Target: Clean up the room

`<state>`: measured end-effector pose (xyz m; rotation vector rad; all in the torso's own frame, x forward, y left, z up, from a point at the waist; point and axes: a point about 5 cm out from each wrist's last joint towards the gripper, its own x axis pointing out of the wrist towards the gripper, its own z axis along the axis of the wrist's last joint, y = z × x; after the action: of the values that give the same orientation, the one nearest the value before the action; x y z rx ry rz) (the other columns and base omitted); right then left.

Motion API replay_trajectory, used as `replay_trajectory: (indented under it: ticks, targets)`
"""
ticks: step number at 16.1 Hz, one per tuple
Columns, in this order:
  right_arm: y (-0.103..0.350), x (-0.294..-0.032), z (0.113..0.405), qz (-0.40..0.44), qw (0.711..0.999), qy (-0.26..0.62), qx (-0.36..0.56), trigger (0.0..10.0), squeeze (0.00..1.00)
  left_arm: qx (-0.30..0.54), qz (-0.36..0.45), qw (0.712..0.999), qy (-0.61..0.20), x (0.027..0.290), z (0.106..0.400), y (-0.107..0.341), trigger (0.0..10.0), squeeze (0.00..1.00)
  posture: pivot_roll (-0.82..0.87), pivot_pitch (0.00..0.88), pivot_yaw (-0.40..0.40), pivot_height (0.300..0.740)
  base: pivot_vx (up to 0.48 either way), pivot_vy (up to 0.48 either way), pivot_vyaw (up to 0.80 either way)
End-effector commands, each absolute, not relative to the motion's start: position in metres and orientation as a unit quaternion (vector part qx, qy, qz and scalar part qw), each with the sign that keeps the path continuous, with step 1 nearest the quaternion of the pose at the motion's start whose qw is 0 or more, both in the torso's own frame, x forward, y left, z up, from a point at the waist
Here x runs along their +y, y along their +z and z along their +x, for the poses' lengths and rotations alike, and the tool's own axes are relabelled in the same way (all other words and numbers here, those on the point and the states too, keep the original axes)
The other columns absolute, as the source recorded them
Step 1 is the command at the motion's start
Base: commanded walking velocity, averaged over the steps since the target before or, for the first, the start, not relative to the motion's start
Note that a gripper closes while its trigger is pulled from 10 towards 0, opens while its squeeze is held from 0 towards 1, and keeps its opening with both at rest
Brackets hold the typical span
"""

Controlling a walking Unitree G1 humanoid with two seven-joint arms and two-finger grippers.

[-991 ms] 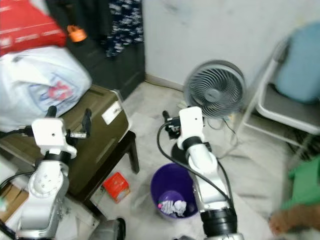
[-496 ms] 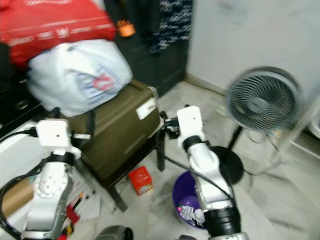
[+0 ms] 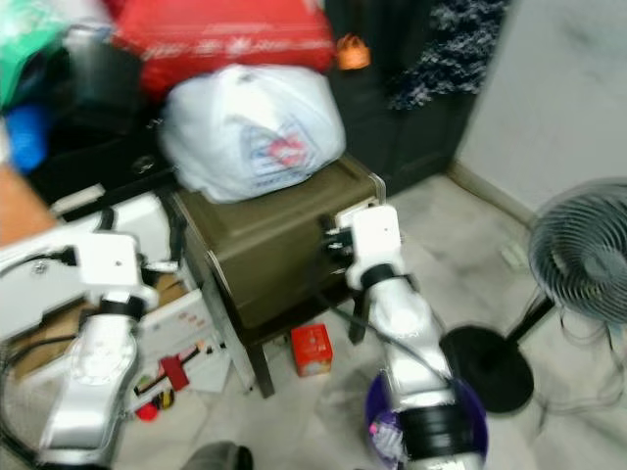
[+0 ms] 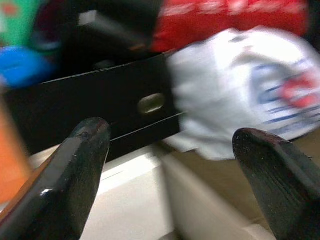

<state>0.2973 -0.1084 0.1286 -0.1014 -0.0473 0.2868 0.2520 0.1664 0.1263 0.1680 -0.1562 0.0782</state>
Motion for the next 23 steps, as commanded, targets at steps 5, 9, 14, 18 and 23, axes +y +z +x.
replay_trajectory:
  ticks: [5,9,14,18,23]
  targets:
    - [0.128,-0.106,0.303,-0.045,0.988,0.145,-0.028,10.0,0.00,-0.078,0.096,0.991,0.042,0.165,0.255,0.129,10.0,0.00,-0.07,0.000,0.020,0.740,0.000,0.000,0.80]
    - [0.130,-0.112,0.304,-0.048,0.988,0.140,-0.031,10.0,0.00,-0.077,0.108,0.988,0.083,0.180,0.247,0.131,10.0,0.00,-0.06,0.000,0.017,0.740,0.000,0.000,0.80]
    - [0.130,-0.109,0.306,-0.048,0.988,0.142,-0.034,10.0,0.00,-0.070,0.112,0.989,0.066,0.179,0.250,0.128,10.0,0.00,-0.07,0.000,0.020,0.740,0.000,0.000,0.80]
    - [0.131,-0.110,0.307,-0.048,0.988,0.141,-0.035,10.0,0.00,-0.067,0.114,0.989,0.069,0.179,0.251,0.129,10.0,0.00,-0.07,0.000,0.023,0.740,0.000,0.000,0.80]
    - [0.131,-0.111,0.308,-0.043,0.989,0.134,-0.036,10.0,0.00,-0.066,0.101,0.989,0.082,0.179,0.252,0.128,10.0,0.00,-0.07,0.000,0.020,0.740,0.000,0.000,0.62]
